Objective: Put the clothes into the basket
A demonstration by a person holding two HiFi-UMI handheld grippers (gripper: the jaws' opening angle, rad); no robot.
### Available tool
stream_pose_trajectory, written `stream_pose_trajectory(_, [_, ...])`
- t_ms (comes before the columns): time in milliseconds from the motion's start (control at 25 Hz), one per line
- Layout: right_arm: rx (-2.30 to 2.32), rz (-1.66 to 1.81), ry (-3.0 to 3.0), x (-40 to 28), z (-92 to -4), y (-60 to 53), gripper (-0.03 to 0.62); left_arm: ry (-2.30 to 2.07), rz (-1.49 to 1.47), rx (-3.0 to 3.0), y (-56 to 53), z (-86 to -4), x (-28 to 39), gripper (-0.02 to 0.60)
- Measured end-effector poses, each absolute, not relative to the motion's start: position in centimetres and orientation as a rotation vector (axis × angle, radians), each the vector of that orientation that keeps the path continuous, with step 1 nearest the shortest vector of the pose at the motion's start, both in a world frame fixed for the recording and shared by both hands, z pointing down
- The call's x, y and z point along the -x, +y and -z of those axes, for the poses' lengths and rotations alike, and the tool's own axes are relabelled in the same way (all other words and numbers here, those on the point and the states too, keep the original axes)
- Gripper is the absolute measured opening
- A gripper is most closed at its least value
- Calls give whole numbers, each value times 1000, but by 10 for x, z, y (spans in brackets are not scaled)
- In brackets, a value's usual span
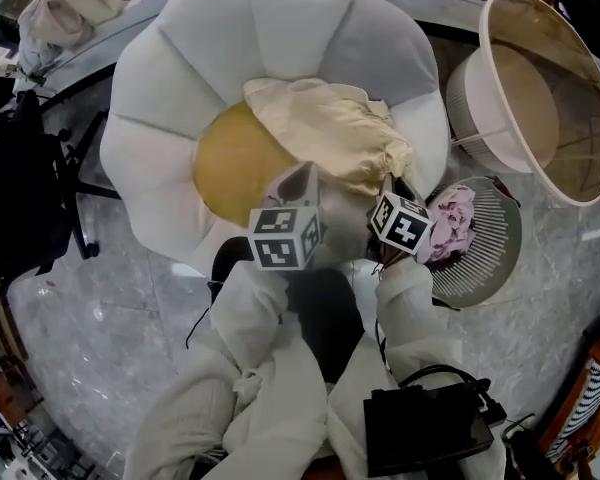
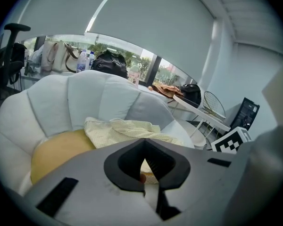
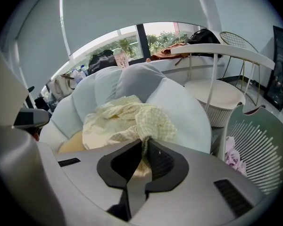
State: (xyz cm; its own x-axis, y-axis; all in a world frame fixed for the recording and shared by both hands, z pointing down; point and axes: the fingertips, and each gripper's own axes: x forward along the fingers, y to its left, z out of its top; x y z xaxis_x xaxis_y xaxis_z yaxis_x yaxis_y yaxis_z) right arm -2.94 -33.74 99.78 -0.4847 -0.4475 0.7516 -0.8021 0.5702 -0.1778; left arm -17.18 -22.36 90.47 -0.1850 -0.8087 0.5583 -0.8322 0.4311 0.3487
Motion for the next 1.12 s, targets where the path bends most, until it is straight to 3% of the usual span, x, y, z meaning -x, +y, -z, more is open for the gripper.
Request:
stream_pose_trajectory(720, [-822,-778,-2169,96,-724,-304,44,-1999,-86,-1290,-198,-654,244,6])
stream_pose_trajectory(1120, [-876,-738,-2210,88,-583,-321,44,-1997,-82,-1380,-229,-538,264,6])
